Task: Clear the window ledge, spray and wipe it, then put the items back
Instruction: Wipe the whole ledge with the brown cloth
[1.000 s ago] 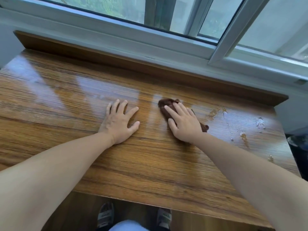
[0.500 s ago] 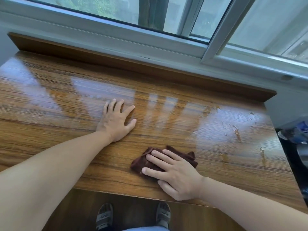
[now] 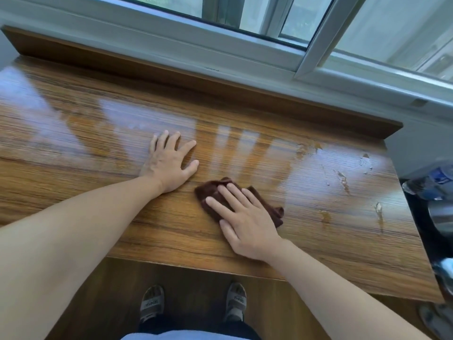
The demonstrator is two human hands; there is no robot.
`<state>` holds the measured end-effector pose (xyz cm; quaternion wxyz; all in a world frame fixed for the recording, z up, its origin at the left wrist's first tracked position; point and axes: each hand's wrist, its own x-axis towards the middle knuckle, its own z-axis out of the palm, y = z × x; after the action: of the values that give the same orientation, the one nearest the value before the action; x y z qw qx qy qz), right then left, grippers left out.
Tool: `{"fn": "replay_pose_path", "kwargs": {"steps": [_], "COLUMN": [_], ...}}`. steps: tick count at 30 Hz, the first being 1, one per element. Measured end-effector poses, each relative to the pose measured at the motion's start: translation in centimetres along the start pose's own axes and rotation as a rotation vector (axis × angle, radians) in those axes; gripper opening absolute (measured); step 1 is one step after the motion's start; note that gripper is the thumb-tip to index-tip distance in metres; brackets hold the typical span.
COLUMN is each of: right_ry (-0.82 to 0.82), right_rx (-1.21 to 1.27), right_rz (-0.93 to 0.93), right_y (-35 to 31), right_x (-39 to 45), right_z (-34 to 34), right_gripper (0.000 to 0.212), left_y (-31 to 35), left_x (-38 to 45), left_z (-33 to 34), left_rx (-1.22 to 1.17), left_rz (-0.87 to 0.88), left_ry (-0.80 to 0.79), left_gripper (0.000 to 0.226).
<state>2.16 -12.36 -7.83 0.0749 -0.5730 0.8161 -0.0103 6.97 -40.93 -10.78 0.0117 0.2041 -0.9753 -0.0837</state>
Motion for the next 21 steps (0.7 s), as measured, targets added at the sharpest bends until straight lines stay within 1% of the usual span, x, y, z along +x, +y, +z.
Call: {"fn": "replay_pose_path", "kwargs": {"steps": [3, 6, 7, 8, 9, 10, 13, 14, 15, 16, 17, 19, 21], "right_ry": [-0.088, -0.147, -0.151, -0.137, -0.108, -0.065, 0.042, 0.057, 0.07, 0.071, 0.048, -0.047, -0.137], "right_rx": [-0.026, -0.025, -0.018, -0.015, -0.014, -0.011, -0.002, -0.001, 0.002, 0.007, 0.012, 0.006, 0.002], "right_rz": [-0.191, -0.351, -0.376, -0.361, -0.298, -0.194, 0.194, 0.274, 0.309, 0.294, 0.232, 0.021, -0.179], "right_y": [-0.7, 0.3, 1.0, 1.7, 2.5, 3.1, 2.9, 2.0, 0.9, -0.2, -1.1, -1.9, -1.2], "right_x": [-3.9, -4.5, -3.9, -2.9, -1.9, -0.8, 1.4, 1.5, 1.3, 0.6, -0.4, -3.2, -5.6], "right_z": [-0.1, -0.5, -0.6, -0.6, -0.5, -0.5, -0.2, 0.1, 0.3, 0.4, 0.3, 0.0, -0.4], "right_gripper": [0.057, 0.057, 0.057, 0.058, 0.059, 0.059, 0.058, 0.058, 0.057, 0.057, 0.057, 0.057, 0.057], "left_y": [0.2, 0.3, 0.3, 0.2, 0.2, 0.2, 0.0, 0.0, 0.1, 0.1, 0.1, 0.1, -0.1], "left_x": [0.0, -0.2, -0.2, -0.1, -0.1, 0.0, 0.0, 0.0, 0.0, 0.0, 0.0, -0.1, 0.0], "left_z": [-0.1, -0.1, -0.2, -0.2, -0.2, -0.3, -0.2, -0.1, -0.1, -0.2, -0.2, -0.4, -0.4], "left_rx": [0.001, 0.005, 0.008, 0.01, 0.012, 0.016, 0.028, 0.027, 0.026, 0.025, 0.024, 0.013, 0.0], "left_rz": [0.007, 0.007, 0.007, 0.007, 0.006, 0.005, 0.011, 0.011, 0.008, 0.005, 0.002, 0.001, 0.005], "left_ry": [-0.001, 0.005, 0.003, -0.002, -0.009, -0.014, -0.022, -0.022, -0.019, -0.016, -0.016, -0.021, -0.028], "left_gripper": [0.065, 0.064, 0.064, 0.064, 0.065, 0.065, 0.067, 0.067, 0.068, 0.068, 0.069, 0.07, 0.071]}}
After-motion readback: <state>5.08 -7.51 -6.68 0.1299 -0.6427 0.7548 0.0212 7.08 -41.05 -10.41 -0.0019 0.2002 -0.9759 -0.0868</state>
